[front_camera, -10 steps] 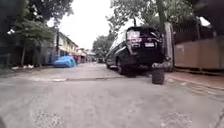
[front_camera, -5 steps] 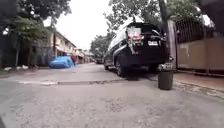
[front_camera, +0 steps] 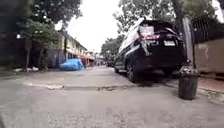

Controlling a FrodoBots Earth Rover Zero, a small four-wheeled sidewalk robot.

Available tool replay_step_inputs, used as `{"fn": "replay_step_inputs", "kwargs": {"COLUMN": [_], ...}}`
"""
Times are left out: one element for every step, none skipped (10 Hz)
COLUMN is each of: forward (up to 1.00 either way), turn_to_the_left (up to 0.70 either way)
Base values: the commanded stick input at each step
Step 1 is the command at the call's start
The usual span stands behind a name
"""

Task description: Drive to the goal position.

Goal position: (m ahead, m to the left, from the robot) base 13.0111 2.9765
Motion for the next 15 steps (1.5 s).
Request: {"fn": "replay_step_inputs", "kwargs": {"forward": [1.0,1.0,1.0,1.0,1.0,1.0,1.0,1.0,1.0,1.0,1.0,1.0,1.0,1.0,1.0], "turn_to_the_left": [0.27,0.27,0.27,0.27,0.27,0.27,0.27,0.27,0.2,0.0,0.0,0.0,0.0,0.0,0.0]}}
